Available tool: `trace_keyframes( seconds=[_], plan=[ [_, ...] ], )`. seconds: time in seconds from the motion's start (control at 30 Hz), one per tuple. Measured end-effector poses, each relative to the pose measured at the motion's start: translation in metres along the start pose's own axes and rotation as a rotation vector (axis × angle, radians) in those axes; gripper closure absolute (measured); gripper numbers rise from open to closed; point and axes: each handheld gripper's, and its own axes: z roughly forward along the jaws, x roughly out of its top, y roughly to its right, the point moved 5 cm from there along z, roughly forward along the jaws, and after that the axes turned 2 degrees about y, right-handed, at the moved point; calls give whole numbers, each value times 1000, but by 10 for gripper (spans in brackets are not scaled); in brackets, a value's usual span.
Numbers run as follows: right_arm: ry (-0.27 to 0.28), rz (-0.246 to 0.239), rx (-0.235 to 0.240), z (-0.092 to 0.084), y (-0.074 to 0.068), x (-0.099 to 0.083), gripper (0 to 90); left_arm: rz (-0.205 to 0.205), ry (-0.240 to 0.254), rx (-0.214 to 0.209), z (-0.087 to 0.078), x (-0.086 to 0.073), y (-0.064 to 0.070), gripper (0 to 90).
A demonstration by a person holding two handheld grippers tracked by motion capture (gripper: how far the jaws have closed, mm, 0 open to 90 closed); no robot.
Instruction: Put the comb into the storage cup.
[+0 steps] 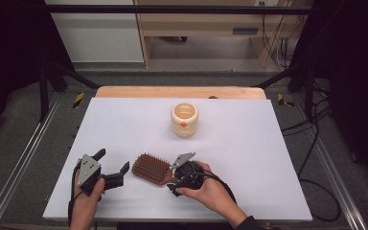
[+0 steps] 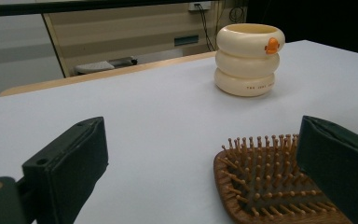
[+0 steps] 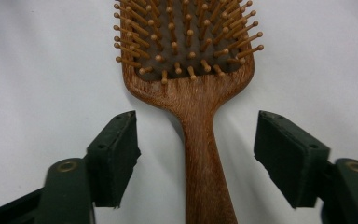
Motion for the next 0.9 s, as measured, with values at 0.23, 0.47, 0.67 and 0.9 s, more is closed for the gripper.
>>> trace_keyframes(
  seconds=[0.23,0.47,0.67,0.9],
  plan=[
    [-46,-13,7,2,-2,4,449,0,0,-2,0,0,0,26],
    [-108,-36,5,6,-2,5,529,-1,-1,-3,1,0,1,27],
    [-139,-40,7,8,-1,5,570,-2,-1,-4,1,0,1,26],
    [-180,-46,2,11,-2,6,614,2,-2,-3,1,0,1,26]
  ],
)
